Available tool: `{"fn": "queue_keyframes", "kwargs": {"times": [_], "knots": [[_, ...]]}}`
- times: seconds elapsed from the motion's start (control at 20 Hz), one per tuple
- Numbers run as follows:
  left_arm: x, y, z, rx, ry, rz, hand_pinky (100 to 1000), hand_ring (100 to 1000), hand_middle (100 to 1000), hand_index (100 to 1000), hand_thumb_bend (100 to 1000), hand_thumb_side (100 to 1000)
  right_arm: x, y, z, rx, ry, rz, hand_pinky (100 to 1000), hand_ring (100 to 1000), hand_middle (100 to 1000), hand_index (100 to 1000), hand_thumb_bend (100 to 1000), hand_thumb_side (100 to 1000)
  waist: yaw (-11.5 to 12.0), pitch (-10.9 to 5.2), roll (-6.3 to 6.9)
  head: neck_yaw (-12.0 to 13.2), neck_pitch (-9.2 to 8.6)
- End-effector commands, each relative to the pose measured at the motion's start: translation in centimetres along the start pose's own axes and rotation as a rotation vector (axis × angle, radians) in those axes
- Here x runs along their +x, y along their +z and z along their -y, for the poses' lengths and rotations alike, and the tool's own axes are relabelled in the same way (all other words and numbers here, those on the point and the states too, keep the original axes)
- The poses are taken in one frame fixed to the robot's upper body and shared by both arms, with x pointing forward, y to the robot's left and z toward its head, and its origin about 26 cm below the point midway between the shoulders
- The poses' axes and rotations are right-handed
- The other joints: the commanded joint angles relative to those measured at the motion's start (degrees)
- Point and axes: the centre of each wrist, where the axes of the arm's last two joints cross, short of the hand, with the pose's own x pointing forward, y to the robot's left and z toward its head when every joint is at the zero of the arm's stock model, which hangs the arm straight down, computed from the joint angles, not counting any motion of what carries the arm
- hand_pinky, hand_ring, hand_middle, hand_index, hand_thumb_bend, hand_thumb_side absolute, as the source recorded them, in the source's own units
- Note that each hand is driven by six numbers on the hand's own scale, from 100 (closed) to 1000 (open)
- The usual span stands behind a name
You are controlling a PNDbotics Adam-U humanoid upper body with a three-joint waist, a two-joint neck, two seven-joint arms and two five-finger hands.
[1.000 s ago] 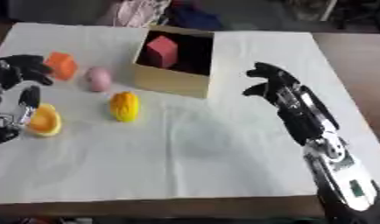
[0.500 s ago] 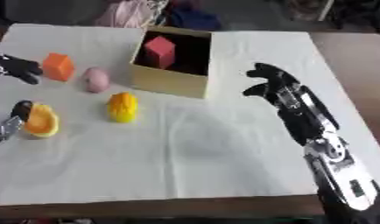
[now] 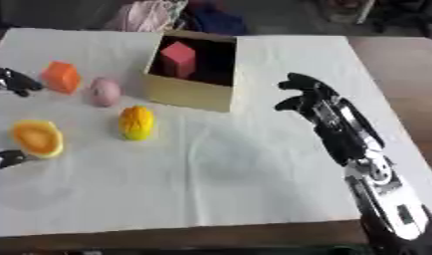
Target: Pick up objects on the table and place them in the box.
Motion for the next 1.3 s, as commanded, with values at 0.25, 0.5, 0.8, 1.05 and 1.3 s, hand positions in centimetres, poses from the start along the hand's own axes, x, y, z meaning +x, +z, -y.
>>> {"fn": "queue_keyframes", "kwargs": {"times": [0.25, 0.5, 0.8, 1.05, 1.3], "knots": [[-2.3, 0.5, -1.8, -0.152, -0.124, -0.129, 846, 839, 893, 972, 854, 755, 0.5, -0.4, 0.1, 0.021, 0.012, 0.016, 819, 681, 804, 892, 100, 757, -0.4, -0.57, 0.61, 0.7, -0.12], [-3.3, -0.9, -0.7, -0.283, -0.163, -0.135, 844, 840, 888, 967, 850, 841, 0.4, -0.4, 0.0, 0.031, 0.008, 0.013, 819, 682, 804, 891, 100, 760, -0.6, -0.74, 0.57, 1.0, -0.19], [-3.8, -2.3, 0.9, -0.409, -0.231, -0.119, 845, 842, 888, 962, 849, 849, 0.4, -0.4, 0.0, 0.035, 0.008, 0.013, 819, 683, 804, 891, 100, 761, -0.8, -0.78, 0.55, 0.9, -0.26], [-4.2, -3.0, 2.7, -0.480, -0.272, -0.119, 845, 842, 890, 962, 851, 867, 0.4, -0.4, 0.0, 0.037, 0.008, 0.014, 819, 684, 804, 891, 100, 761, -0.8, -0.77, 0.57, 1.0, -0.32], [-4.7, -3.3, 4.2, -0.483, -0.290, -0.147, 840, 836, 887, 960, 848, 754, 0.4, -0.5, 0.0, 0.038, 0.009, 0.016, 819, 685, 804, 891, 100, 761, -0.8, -0.79, 0.54, 1.0, -0.38]]}}
